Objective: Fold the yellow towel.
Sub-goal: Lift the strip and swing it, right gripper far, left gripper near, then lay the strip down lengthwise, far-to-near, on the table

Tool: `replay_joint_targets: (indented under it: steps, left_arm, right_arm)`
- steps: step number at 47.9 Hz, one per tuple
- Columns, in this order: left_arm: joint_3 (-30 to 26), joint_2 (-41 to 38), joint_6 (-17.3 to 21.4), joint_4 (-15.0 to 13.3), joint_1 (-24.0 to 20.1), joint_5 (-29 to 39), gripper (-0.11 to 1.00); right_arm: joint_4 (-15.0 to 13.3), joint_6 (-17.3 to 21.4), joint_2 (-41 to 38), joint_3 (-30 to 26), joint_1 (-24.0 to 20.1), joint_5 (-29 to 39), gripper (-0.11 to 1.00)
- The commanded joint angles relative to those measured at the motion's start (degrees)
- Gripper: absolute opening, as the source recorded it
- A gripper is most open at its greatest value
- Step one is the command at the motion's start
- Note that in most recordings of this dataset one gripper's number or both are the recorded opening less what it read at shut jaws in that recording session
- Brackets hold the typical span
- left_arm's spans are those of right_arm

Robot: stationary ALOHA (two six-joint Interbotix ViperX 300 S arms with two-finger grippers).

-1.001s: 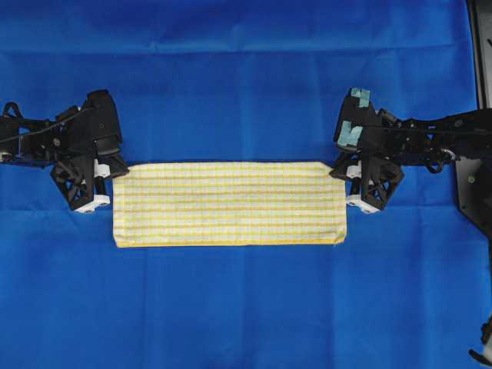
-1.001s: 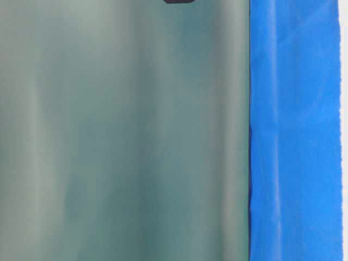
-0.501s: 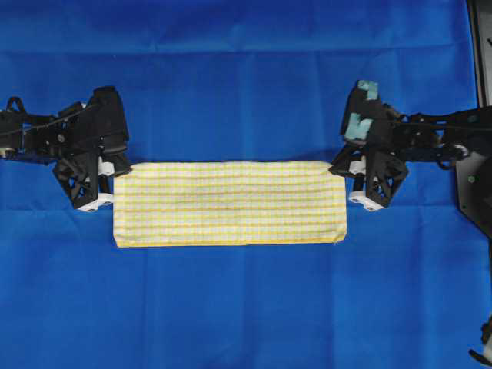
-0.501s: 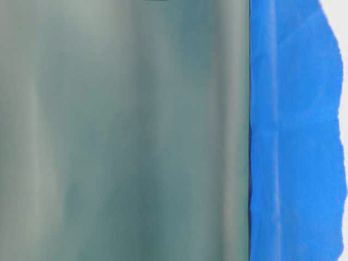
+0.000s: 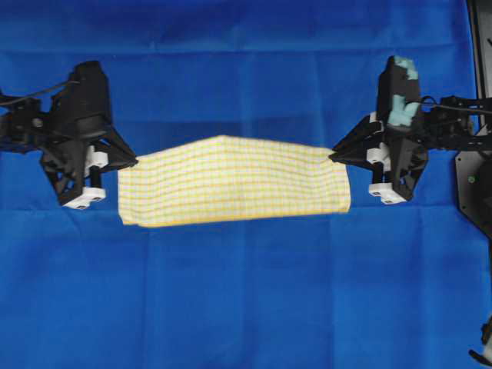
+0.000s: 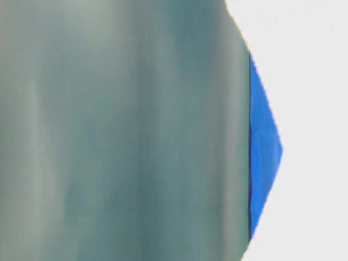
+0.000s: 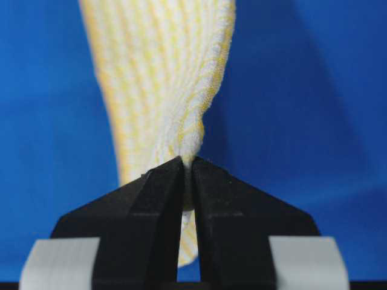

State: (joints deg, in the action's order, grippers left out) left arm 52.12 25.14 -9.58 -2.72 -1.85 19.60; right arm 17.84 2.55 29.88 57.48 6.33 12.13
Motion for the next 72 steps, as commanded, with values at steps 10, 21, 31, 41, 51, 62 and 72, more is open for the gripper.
replay_joint_targets:
  steps: [10,21,31,41,51,62,72]
  left_arm:
    - [-0.4,5.5,0.5,0.4,0.4,-0.7,0.02]
    - [-0.4,5.2,0.4,0.4,3.1,-4.7,0.02]
    - [-1.2,3.0,0.4,0.4,9.3,-11.8,0.02]
    - [-4.1,-2.9,0.8,0.4,12.3,-17.8,0.02]
    - [-9.6,-10.5,3.5,0.4,13.5,-22.4,0.02]
    - [-17.9,-18.8,6.9,0.4,14.4,-22.9,0.02]
    - [-24.5,-25.1,9.3,0.4,15.0,-22.9,0.02]
  right_arm:
    - [-0.6,0.0,1.8,-1.5,0.0,-0.7,0.03]
    - [-1.4,-0.1,-0.9,-1.9,3.7,-5.8,0.03]
    - [-3.1,-0.1,-5.8,-4.7,13.2,-8.4,0.04]
    - [-5.1,-0.4,-11.5,-9.4,18.8,-9.6,0.03]
    - [-7.0,-0.4,-16.7,-14.4,21.2,-9.8,0.03]
    - [-8.6,-0.5,-20.0,-18.3,23.2,-9.8,0.03]
    - [-10.1,-0.7,-22.1,-20.7,25.1,-9.8,0.03]
